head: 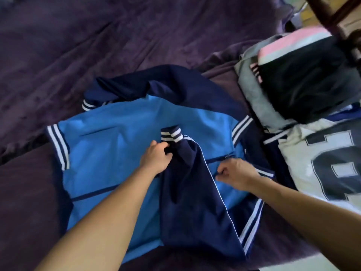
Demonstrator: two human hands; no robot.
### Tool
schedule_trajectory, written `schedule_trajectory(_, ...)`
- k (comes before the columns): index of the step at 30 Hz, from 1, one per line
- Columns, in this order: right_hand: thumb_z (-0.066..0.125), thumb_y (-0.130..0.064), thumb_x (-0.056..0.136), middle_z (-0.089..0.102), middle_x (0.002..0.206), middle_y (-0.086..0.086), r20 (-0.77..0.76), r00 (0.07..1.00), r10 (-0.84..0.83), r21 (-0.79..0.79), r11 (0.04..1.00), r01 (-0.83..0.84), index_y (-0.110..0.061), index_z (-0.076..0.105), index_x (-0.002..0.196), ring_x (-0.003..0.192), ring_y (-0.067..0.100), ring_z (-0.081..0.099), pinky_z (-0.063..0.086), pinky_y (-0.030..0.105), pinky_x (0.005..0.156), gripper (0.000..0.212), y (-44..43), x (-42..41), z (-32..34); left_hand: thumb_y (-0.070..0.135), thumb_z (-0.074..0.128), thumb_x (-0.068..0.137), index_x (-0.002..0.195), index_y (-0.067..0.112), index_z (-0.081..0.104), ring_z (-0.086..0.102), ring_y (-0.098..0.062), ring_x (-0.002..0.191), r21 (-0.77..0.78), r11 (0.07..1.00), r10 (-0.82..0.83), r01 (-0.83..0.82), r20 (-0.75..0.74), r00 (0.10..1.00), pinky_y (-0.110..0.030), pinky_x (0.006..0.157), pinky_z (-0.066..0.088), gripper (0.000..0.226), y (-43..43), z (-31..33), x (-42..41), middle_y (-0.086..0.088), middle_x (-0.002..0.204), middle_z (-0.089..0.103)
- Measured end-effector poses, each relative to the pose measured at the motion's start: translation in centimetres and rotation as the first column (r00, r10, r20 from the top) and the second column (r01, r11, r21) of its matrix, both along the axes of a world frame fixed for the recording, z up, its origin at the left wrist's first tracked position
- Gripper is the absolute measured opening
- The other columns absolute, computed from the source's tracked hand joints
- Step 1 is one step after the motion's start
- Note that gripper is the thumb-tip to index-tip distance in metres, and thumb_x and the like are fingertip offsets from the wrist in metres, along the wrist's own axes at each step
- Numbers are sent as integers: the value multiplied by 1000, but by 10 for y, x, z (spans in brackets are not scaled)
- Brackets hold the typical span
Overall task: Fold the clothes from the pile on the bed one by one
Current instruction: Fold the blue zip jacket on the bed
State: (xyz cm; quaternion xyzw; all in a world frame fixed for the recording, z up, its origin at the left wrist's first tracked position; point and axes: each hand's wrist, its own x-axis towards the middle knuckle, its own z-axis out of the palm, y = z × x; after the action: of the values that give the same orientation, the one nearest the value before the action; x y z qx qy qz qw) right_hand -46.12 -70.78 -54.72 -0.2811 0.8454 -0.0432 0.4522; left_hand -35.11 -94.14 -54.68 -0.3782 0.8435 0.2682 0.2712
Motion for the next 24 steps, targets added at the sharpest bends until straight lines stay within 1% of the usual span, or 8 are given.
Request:
schedule_trajectory(5, 64, -32, 83, 70, 107, 9, -275, 933, -234, -356, 926, 127, -22, 69, 104, 104, 32, 62, 48, 36, 83, 24, -119, -95, 36, 29, 56, 91, 131, 22, 53, 50, -30, 119, -42, 990, 131, -137, -117, 984, -38, 95, 43, 40, -31, 17, -14, -10, 127, 48)
schedule_trajectory(8, 64, -34, 86, 66, 116, 14, -350, 885, -306, -442, 887, 132, -15, 65, 113, 110, 35, 58, 45, 38, 88, 33, -176, -138, 38, 29, 57, 92, 128, 16, 56, 51, -26, 121, 21, 964, 264, -264, -154, 952, -32, 99, 41, 38, -53, 4, -11, -8, 134, 51)
schedule_trajectory(13, 72, -48, 79, 65, 106, 12, -129, 921, -369, -287, 903, 321, -9, 61, 115, 95, 31, 61, 48, 34, 78, 55, -226, -168, 2, 22, 58, 91, 116, 10, 63, 59, -26, 108, 0, 854, 493, -520, -315, 811, -29, 89, 43, 27, -109, -11, -18, -10, 118, 62)
schedule_trajectory(16, 70, -35, 82, 68, 90, 9, -48, 882, -469, -430, 807, 406, -7, 68, 98, 81, 23, 63, 51, 32, 68, 32, -234, -158, 3, 24, 58, 88, 99, 9, 69, 63, -29, 95, -28, 777, 553, -629, -446, 703, -30, 81, 46, 21, -150, -16, -35, -14, 102, 69)
schedule_trajectory(18, 65, -27, 85, 65, 75, 3, -52, 863, -502, -649, 674, 353, -6, 69, 87, 72, 10, 58, 50, 26, 68, 21, -220, -136, 17, 37, 60, 85, 80, 11, 65, 64, -32, 74, 214, 643, 726, -735, -476, 496, -37, 72, 53, 27, -166, -19, -53, -20, 87, 67)
schedule_trajectory(20, 64, -21, 89, 63, 70, -11, 55, 875, -481, -756, 553, 351, -14, 70, 85, 69, -3, 53, 43, 13, 65, 9, -193, -101, 34, 47, 64, 84, 89, 13, 59, 64, -27, 69, 498, 350, 930, -793, -290, 228, -38, 65, 58, 35, -174, -22, -71, -16, 86, 65)
schedule_trajectory(22, 64, -16, 91, 64, 66, -17, 193, 885, -423, -699, 574, 427, -21, 68, 84, 65, -9, 52, 43, 11, 63, 10, -156, -69, 35, 56, 71, 74, 106, 14, 58, 67, -25, 80, 583, 157, 987, -797, -112, 113, -36, 62, 59, 54, -184, -31, -83, -9, 94, 66)
schedule_trajectory(24, 63, -21, 92, 63, 61, -8, 245, 882, -403, -564, 681, 468, -14, 66, 79, 59, -3, 49, 46, 22, 55, 15, -122, -49, 18, 51, 78, 67, 113, 17, 60, 67, -24, 86, 611, 93, 996, -786, -53, 77, -33, 63, 55, 60, -194, -40, -93, -4, 99, 68)
